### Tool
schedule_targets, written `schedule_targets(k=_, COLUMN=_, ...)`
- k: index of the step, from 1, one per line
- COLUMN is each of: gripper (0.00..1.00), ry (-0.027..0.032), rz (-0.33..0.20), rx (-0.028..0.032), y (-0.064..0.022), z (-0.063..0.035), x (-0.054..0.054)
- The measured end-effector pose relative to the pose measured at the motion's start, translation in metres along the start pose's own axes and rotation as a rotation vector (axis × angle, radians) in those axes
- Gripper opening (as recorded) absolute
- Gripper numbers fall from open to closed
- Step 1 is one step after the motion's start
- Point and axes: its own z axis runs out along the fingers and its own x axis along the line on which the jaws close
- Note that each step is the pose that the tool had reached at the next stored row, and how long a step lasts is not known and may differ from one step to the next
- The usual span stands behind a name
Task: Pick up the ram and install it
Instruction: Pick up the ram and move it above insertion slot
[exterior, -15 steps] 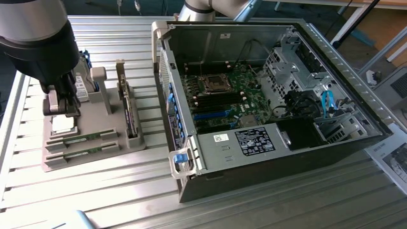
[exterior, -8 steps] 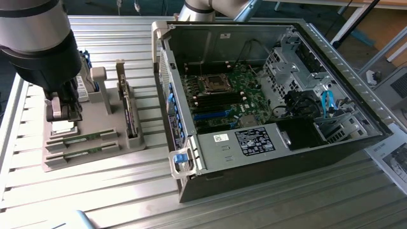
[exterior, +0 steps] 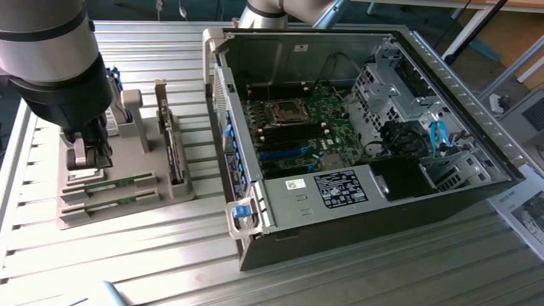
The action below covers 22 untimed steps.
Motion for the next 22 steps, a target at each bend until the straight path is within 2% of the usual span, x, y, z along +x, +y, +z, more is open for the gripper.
schedule_targets(k=5, gripper=0.25, ry=-0.0002, rz=0.0, rx=0.0002, y=-0.0001, z=0.0009, x=0.0)
schedule_targets(k=17, gripper=0.25, ry=-0.0001, rz=0.0, rx=0.0, y=-0.0008, z=0.0229, x=0.003)
schedule_targets(k=22, gripper=0.25, ry=0.0, rz=0.0, rx=0.0, y=-0.0009, z=0.0242, x=0.003)
